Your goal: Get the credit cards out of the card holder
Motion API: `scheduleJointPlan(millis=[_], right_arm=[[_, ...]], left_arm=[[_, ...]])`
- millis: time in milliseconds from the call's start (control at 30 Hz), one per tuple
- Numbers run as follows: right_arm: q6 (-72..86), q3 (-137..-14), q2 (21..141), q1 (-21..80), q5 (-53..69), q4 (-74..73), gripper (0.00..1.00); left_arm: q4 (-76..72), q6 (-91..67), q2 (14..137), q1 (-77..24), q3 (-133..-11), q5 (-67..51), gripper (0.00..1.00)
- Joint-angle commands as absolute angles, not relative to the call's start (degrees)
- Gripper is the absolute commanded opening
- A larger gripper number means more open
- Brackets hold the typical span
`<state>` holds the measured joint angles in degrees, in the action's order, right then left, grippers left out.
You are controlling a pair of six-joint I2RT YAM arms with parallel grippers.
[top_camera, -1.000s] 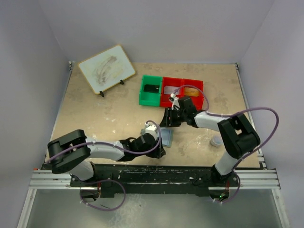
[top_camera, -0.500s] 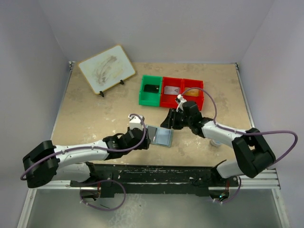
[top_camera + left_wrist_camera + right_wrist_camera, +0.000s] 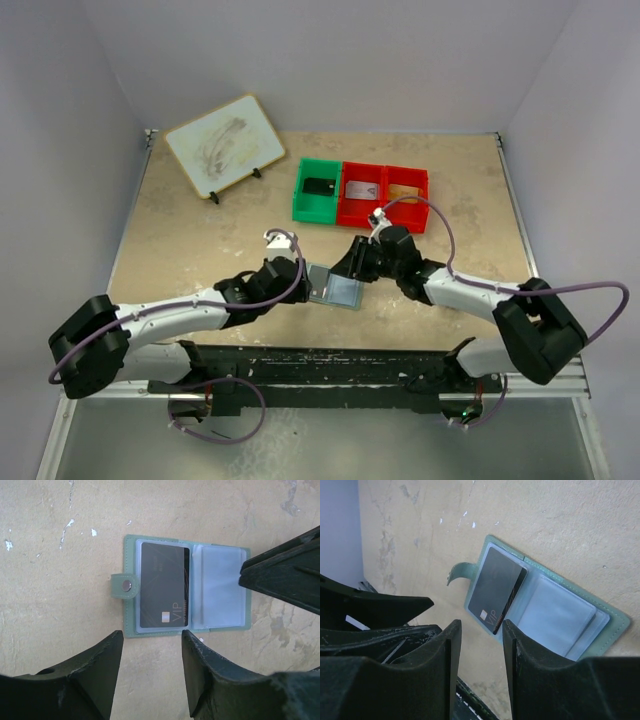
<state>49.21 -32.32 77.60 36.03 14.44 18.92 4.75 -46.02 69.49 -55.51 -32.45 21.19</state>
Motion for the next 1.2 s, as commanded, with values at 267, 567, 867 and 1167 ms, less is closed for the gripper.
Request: scheduleJointPlan(millis=[267,567,867,1167], right_arm=[[54.1,-32.4,85.7,38.2,19.0,30.0,0.37],[55.2,-33.5,90.7,38.6,19.2,32.1,0.36],[54.4,-35.3,94.2,38.6,18.1,30.9,0.35],[56.5,-34.4,96.9,38.6,16.5,32.2,0.26]], left_arm=[[-0.4,-43.6,75.0,-55.2,-38.4,17.6,0.39],[-0.5,-43.6,78.7,-55.1,-39.1,19.3,0.29],[0.5,-44.0,83.2,-54.3,-41.3,20.2,0.3],[1.1,-45.0,86.1,-54.0,-40.6,22.9,0.26]])
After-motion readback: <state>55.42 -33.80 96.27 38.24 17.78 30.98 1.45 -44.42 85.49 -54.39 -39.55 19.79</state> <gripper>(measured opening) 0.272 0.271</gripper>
